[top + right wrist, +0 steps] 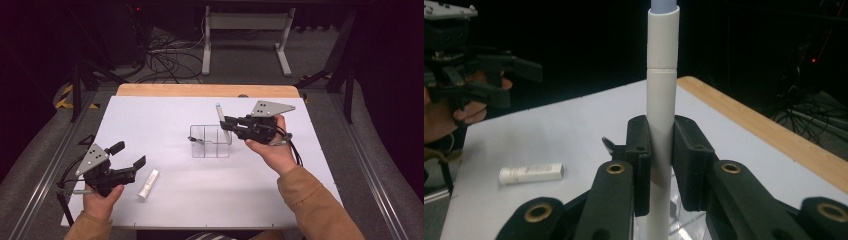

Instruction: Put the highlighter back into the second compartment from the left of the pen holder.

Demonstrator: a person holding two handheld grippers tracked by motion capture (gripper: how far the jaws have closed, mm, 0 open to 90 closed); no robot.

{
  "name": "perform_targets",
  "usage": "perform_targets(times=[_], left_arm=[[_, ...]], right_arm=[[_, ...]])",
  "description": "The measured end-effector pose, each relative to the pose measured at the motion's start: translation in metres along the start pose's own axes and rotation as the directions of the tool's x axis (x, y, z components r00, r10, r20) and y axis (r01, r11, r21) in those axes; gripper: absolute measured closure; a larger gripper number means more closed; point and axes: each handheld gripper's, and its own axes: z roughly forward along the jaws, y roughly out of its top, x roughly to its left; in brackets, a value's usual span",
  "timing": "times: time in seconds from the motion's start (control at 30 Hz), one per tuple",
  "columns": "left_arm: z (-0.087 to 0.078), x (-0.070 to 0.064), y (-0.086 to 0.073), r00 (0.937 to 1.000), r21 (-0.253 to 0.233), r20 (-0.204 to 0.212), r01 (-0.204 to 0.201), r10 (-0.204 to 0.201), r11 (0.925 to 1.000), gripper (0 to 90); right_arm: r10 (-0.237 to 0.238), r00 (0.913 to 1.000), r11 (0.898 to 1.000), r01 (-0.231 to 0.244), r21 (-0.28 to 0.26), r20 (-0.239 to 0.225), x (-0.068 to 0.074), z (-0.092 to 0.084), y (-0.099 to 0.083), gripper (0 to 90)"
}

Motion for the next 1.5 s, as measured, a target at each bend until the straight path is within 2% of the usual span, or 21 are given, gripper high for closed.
perform_targets(times=[0.23, 0.6, 0.77, 1.03, 1.17, 1.5], left_arm=[[-0.002, 0.002, 0.001, 1.0, -0.006, -0.002, 0.007, -0.007, 1.0, 13.3], [-0.002, 0.002, 0.001, 1.0, -0.006, -0.001, 0.005, -0.005, 1.0, 13.3], [-0.002, 0.002, 0.001, 1.0, -0.004, -0.002, 0.005, -0.005, 1.0, 13.3], [-0.001, 0.003, 0.0, 1.0, -0.003, -0.002, 0.004, -0.004, 1.0, 13.3], [-0.001, 0.002, 0.0, 1.0, -0.001, 0.0, 0.005, -0.005, 1.0, 13.3], [-0.001, 0.003, 0.0, 1.0, 0.003, 0.002, 0.007, -0.007, 1.0, 13.3]], right_arm=[[0.047, 0.9984, 0.997, -0.045, -0.057, 0.032, 0.004, 0.014, -0.006, 78.9], [0.056, 0.993, 0.994, -0.045, -0.103, 0.104, 0.008, 0.033, -0.012, 78.9], [0.079, 0.9926, 0.992, -0.07, -0.104, 0.091, 0.008, 0.042, -0.015, 78.8], [0.048, 0.9924, 0.995, -0.038, -0.088, 0.113, 0.01, 0.052, -0.019, 78.8], [0.019, 0.9901, 0.997, -0.008, -0.079, 0.139, 0.01, 0.054, -0.021, 78.8], [0.003, 0.9891, 0.999, 0.004, -0.045, 0.147, 0.009, 0.058, -0.025, 78.8]])
